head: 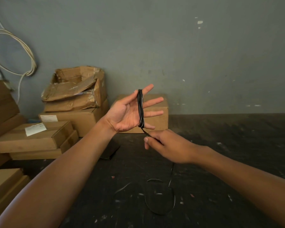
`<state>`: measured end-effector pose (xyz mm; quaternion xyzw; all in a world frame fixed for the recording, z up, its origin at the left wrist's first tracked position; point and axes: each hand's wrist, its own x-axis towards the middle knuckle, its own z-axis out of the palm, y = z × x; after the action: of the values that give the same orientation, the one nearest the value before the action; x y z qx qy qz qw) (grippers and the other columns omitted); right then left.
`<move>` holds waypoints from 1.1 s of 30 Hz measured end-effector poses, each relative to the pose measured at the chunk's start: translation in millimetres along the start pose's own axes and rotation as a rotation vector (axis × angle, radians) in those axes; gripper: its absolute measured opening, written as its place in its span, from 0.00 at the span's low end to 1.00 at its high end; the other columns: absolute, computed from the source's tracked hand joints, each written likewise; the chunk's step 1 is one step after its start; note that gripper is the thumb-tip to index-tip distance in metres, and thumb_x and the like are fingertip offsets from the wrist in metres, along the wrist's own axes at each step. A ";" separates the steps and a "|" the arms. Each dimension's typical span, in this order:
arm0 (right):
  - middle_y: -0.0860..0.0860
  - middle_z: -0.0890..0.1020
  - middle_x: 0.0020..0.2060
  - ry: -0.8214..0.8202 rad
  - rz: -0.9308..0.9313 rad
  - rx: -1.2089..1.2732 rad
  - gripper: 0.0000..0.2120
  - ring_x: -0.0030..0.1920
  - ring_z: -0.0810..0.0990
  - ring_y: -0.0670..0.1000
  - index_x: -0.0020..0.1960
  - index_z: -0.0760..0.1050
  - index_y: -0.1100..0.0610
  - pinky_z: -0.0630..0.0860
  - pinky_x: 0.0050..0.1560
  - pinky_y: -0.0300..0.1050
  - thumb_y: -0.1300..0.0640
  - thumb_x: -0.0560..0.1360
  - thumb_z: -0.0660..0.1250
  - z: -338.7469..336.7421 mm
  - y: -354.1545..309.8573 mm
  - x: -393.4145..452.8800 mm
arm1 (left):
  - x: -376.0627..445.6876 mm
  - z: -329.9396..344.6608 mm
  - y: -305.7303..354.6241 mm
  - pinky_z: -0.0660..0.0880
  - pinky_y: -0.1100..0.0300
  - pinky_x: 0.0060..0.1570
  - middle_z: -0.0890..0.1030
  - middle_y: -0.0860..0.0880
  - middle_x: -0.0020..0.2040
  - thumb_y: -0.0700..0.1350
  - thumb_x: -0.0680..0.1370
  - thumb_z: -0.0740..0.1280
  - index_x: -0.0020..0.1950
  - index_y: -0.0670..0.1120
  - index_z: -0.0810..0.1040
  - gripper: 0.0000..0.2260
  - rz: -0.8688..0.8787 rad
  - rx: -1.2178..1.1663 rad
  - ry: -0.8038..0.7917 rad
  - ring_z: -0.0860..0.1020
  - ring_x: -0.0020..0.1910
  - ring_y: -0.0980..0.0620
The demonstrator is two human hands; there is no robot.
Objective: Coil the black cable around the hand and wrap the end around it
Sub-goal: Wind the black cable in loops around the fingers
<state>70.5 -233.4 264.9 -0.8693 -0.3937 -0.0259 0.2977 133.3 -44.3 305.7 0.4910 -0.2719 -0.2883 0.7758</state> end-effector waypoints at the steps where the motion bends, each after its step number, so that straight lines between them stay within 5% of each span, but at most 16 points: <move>1: 0.46 0.77 0.32 -0.003 -0.009 -0.016 0.13 0.34 0.76 0.42 0.46 0.77 0.51 0.72 0.37 0.41 0.51 0.82 0.57 -4.8 -2.8 1.2 | 0.8 -0.9 -0.2 0.63 0.26 0.63 0.66 0.42 0.76 0.56 0.82 0.51 0.77 0.58 0.62 0.22 -0.009 0.022 0.039 0.66 0.73 0.33; 4: 0.45 0.76 0.30 0.008 -0.021 -0.050 0.13 0.29 0.73 0.40 0.45 0.79 0.54 0.68 0.32 0.35 0.53 0.82 0.58 -20.3 -9.7 4.9 | 0.9 -4.7 -2.8 0.62 0.32 0.69 0.69 0.42 0.74 0.56 0.83 0.49 0.77 0.58 0.63 0.22 -0.054 0.097 0.134 0.71 0.70 0.35; 7: 0.44 0.78 0.28 0.049 0.002 -0.076 0.14 0.25 0.72 0.40 0.44 0.81 0.56 0.65 0.29 0.35 0.54 0.81 0.60 -36.9 -11.8 9.5 | -1.6 -9.6 -6.7 0.77 0.40 0.55 0.70 0.43 0.74 0.56 0.83 0.49 0.76 0.58 0.65 0.21 -0.099 0.101 0.135 0.79 0.61 0.40; 9: 0.36 0.78 0.28 0.026 0.008 -0.041 0.14 0.29 0.77 0.40 0.42 0.81 0.55 0.71 0.33 0.37 0.52 0.81 0.60 -45.1 -10.6 13.8 | -4.1 -14.2 -11.0 0.71 0.36 0.59 0.74 0.44 0.71 0.56 0.83 0.48 0.76 0.59 0.64 0.21 -0.129 0.143 0.141 0.82 0.55 0.45; 11: 0.40 0.74 0.25 0.029 0.041 0.082 0.15 0.27 0.74 0.49 0.41 0.80 0.53 0.71 0.32 0.45 0.50 0.81 0.61 -50.3 -6.6 19.3 | -6.6 -19.4 -15.8 0.63 0.31 0.63 0.79 0.46 0.66 0.57 0.83 0.50 0.75 0.59 0.65 0.21 -0.152 0.200 0.161 0.80 0.58 0.46; 14: 0.43 0.66 0.21 0.063 0.113 0.316 0.14 0.23 0.62 0.47 0.41 0.79 0.54 0.60 0.27 0.44 0.52 0.81 0.61 -59.4 -4.8 25.6 | -10.1 -24.5 -21.3 0.54 0.27 0.68 0.77 0.47 0.68 0.57 0.80 0.55 0.70 0.56 0.74 0.20 -0.215 0.228 0.238 0.73 0.68 0.41; 17: 0.44 0.63 0.21 0.085 0.135 0.436 0.14 0.23 0.59 0.46 0.45 0.77 0.58 0.57 0.25 0.42 0.51 0.81 0.60 -77.3 -12.9 30.4 | -14.1 -27.0 -27.0 0.48 0.26 0.69 0.73 0.48 0.72 0.59 0.80 0.55 0.73 0.58 0.69 0.22 -0.277 0.299 0.203 0.68 0.72 0.41; 28: 0.48 0.65 0.23 0.251 0.160 0.225 0.15 0.24 0.61 0.48 0.42 0.79 0.55 0.61 0.28 0.43 0.50 0.81 0.60 -96.0 0.6 46.1 | -13.6 -7.2 -24.0 0.48 0.26 0.69 0.70 0.49 0.75 0.60 0.77 0.58 0.73 0.62 0.67 0.23 -0.355 0.346 -0.016 0.66 0.74 0.42; 33: 0.35 0.75 0.19 0.296 0.136 0.170 0.08 0.21 0.72 0.33 0.45 0.79 0.59 0.65 0.24 0.24 0.55 0.78 0.66 -94.7 11.3 44.6 | -14.9 1.6 -27.3 0.48 0.24 0.69 0.68 0.47 0.76 0.60 0.78 0.58 0.75 0.61 0.65 0.24 -0.393 0.342 -0.145 0.64 0.75 0.40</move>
<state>127.0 -260.3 349.5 -0.8524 -0.2868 -0.1002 0.4257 117.0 -44.2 279.1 0.6366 -0.2708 -0.4176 0.5891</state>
